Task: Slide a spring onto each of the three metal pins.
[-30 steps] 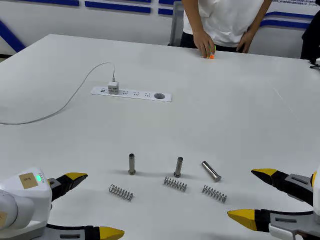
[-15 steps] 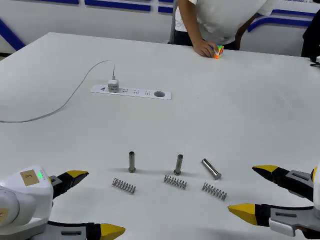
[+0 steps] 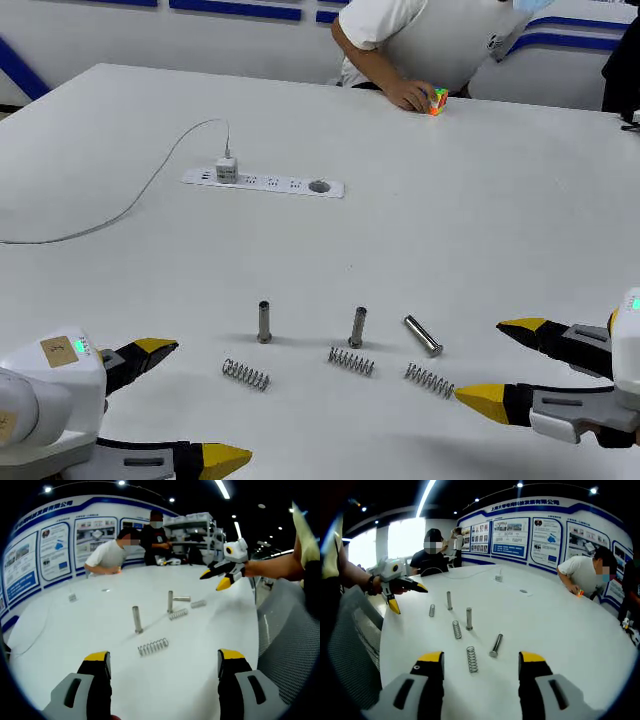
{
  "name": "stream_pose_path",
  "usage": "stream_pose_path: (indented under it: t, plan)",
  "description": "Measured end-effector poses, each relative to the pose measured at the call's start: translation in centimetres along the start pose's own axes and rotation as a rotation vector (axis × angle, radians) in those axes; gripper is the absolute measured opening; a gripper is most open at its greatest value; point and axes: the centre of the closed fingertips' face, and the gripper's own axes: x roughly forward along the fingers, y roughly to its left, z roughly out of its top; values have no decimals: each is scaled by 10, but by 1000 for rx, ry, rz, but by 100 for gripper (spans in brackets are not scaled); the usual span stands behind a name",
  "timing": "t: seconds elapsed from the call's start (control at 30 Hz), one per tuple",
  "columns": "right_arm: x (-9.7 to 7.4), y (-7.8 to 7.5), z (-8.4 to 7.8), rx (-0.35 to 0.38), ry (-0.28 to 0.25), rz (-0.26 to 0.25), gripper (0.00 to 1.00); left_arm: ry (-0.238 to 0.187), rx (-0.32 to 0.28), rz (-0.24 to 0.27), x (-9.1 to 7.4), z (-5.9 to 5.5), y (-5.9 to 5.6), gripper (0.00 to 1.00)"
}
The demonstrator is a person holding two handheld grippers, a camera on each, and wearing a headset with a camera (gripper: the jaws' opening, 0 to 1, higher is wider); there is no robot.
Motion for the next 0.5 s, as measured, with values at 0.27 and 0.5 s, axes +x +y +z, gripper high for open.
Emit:
stream_pose_path:
  t: [0.27, 0.5]
  plan:
    - [12, -6, 4, 4, 38, -6, 57, -2, -5, -1, 0, 0, -1, 89]
    - [25, -15, 9, 8, 68, -25, 52, -3, -9, 0, 0, 1, -2, 89]
